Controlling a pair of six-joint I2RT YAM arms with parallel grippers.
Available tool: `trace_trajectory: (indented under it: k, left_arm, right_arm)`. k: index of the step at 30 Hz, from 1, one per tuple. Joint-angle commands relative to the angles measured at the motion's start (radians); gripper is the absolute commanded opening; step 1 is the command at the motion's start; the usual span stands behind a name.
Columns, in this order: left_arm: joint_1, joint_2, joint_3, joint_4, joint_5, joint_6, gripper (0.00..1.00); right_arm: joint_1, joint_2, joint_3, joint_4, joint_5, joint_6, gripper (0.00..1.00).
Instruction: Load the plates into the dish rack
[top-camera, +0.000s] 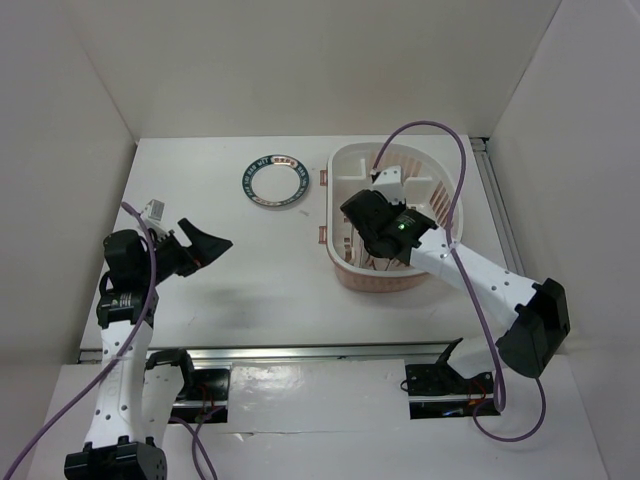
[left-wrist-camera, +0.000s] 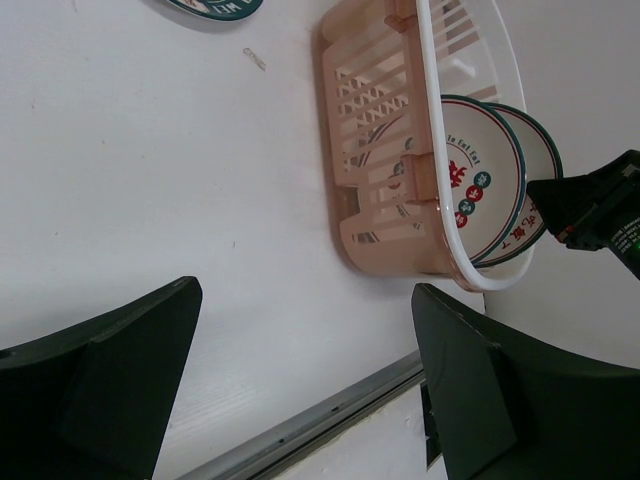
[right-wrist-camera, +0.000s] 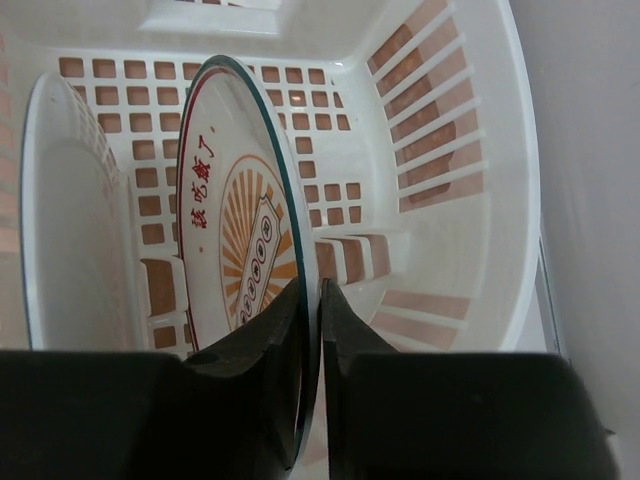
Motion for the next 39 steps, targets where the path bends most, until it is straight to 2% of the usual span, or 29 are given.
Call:
trace_trajectory:
  k: [1,7,11,14,15,18,19,21,23,26,27,29,31,32,34,35,39]
  left_arm:
    - [0.01,-0.012,-0.002,0.017,0.023,0.026,1.0]
    - [0.02,-0.003,-0.002,0.017,0.032,0.026,1.0]
    - [0.029,-0.003,-0.002,0.017,0.042,0.026,1.0]
    - [0.029,-0.003,-0.002,0.017,0.051,0.026,1.0]
    - [0.029,-0.003,-0.002,0.017,0.051,0.026,1.0]
    - [0.029,0.006,-0.002,0.017,0.051,0.026,1.0]
    - [0.029,0.006,-0.002,0.017,0.051,0.026,1.0]
    - [0.029,0.015,-0.011,0.017,0.037,0.026,1.0]
    - [0.029,0.024,-0.011,0.026,0.011,0.026,1.0]
    - [0.029,0.07,-0.027,0.068,-0.023,-0.023,1.0]
    - [0.029,0.084,-0.042,0.126,-0.039,-0.047,1.0]
    - [0.029,0.148,-0.095,0.208,-0.067,-0.133,1.0]
    - [0.029,0.205,-0.143,0.41,-0.044,-0.208,1.0]
    - [0.029,0.275,-0.187,0.493,-0.044,-0.275,1.0]
    - [0.001,0.366,-0.212,0.625,-0.092,-0.331,1.0]
    - [-0.02,0.483,-0.212,0.711,-0.127,-0.362,1.0]
    - [-0.114,0.693,-0.156,0.866,-0.239,-0.411,1.0]
  right_arm:
    - [0.012,-0.007,-0.01,0.04,0.03,0.017,0.21]
    - [0.042,0.002,0.002,0.02,0.04,0.066,0.48]
    - [0.065,0.011,0.028,-0.013,0.05,0.088,0.57]
    - [0.084,0.024,0.074,-0.081,0.085,0.125,0.66]
    - [0.094,0.033,0.086,-0.101,0.095,0.135,0.73]
    - [0.104,0.033,0.143,-0.186,0.121,0.183,0.84]
    - [0.116,0.033,0.158,-0.241,0.132,0.212,0.91]
    - [0.125,0.033,0.207,-0.301,0.147,0.252,0.93]
    - [0.149,-0.007,0.232,-0.332,0.147,0.263,1.0]
    - [0.172,-0.064,0.271,-0.305,0.132,0.219,1.0]
    - [0.173,-0.08,0.281,-0.27,0.112,0.185,1.0]
    - [0.173,-0.156,0.258,-0.088,-0.015,0.038,1.0]
    - [0.173,-0.266,0.154,0.092,-0.17,-0.12,1.0]
    - [0.173,-0.295,0.122,0.222,-0.322,-0.146,1.0]
    - [0.173,-0.323,0.083,0.276,-0.413,-0.157,1.0]
    - [0.173,-0.323,0.083,0.277,-0.454,-0.167,1.0]
    - [0.202,-0.289,0.094,0.277,-0.482,-0.179,1.0]
